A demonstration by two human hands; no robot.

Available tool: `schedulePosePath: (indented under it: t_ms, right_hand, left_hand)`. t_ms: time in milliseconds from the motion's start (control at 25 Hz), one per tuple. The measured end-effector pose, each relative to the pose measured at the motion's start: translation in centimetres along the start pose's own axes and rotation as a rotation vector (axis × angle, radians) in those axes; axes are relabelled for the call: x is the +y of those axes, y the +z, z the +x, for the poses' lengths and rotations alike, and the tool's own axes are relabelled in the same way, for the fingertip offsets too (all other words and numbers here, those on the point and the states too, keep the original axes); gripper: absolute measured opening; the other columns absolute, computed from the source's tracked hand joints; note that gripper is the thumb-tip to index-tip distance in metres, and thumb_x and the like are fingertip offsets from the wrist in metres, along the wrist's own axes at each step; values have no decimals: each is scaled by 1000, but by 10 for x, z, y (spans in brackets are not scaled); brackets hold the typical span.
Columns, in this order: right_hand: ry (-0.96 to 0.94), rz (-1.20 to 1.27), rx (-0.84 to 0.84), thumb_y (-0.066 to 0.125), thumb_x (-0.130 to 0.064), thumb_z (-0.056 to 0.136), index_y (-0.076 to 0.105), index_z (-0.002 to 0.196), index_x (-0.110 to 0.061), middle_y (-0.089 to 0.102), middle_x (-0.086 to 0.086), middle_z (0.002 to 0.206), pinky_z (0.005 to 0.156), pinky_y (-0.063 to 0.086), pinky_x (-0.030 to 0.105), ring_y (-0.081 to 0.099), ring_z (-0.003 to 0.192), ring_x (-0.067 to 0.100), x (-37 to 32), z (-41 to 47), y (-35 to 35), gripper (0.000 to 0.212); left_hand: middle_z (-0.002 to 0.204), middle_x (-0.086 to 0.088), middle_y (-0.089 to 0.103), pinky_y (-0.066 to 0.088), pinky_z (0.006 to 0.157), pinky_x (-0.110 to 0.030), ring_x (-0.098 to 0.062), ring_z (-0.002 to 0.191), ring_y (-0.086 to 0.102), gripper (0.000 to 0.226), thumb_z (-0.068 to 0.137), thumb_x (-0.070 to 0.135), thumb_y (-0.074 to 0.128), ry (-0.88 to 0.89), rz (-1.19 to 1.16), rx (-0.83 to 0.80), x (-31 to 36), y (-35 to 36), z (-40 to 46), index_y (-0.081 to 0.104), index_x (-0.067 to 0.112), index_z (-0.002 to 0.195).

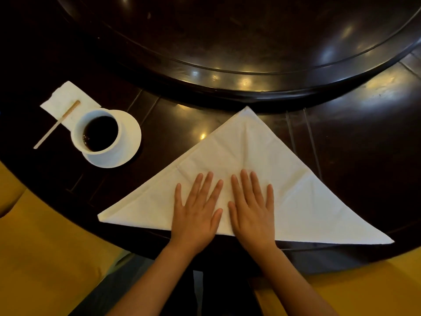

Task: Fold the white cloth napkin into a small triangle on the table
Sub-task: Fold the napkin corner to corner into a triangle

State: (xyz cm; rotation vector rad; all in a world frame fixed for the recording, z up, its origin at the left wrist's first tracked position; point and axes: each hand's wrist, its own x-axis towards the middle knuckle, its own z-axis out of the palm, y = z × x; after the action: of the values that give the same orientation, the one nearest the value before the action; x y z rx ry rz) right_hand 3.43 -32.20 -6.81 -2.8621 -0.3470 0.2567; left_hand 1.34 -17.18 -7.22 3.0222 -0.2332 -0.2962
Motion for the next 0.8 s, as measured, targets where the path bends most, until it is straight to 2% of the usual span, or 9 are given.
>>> schedulePosePath:
  t_ms: [200, 320, 600, 720, 800]
  right_hand:
    - [-20, -96, -49, 19, -52, 93, 10, 148, -25, 6, 4, 157, 113, 2, 51, 0, 144, 21, 39, -18, -11, 62]
    - [55, -140, -45, 18, -55, 91, 10, 148, -27, 7, 4, 157, 114, 1, 49, 1, 144, 22, 89, -32, -26, 64]
    - [206, -193, -21, 15, -59, 90, 5, 147, -27, 6, 3, 155, 114, 4, 48, 0, 143, 21, 167, -53, -43, 66]
    - [344, -210, -36, 9, -63, 89, 3, 145, -23, 8, 5, 154, 114, 3, 49, 0, 142, 19, 202, -65, -55, 69]
    - [406, -224, -4, 8, -64, 90, 3, 145, -22, 8, 6, 154, 114, 0, 50, -2, 142, 19, 209, -70, -61, 70]
  left_hand:
    - [157, -9, 9, 6, 109, -58, -26, 144, 6, 77, 83, 65, 30, -16, -22, -24, 0, -2, 2, 15, 28, 149]
    - [157, -10, 7, 4, 109, -58, -27, 144, 4, 82, 78, 67, 34, -22, 4, -25, 0, -3, 2, 15, 28, 148]
    - [157, -11, 6, 3, 109, -56, -30, 144, 6, 80, 83, 72, 13, -34, 31, -47, 1, -5, 4, 17, 26, 149]
    - [157, -11, 6, 7, 108, -59, -28, 144, 4, 80, 81, 68, 27, -26, 21, -37, 1, -4, 4, 17, 25, 149]
    - [158, -11, 4, 5, 108, -59, -27, 144, 1, 82, 80, 66, 29, -31, 17, -31, 0, -5, 3, 15, 25, 149]
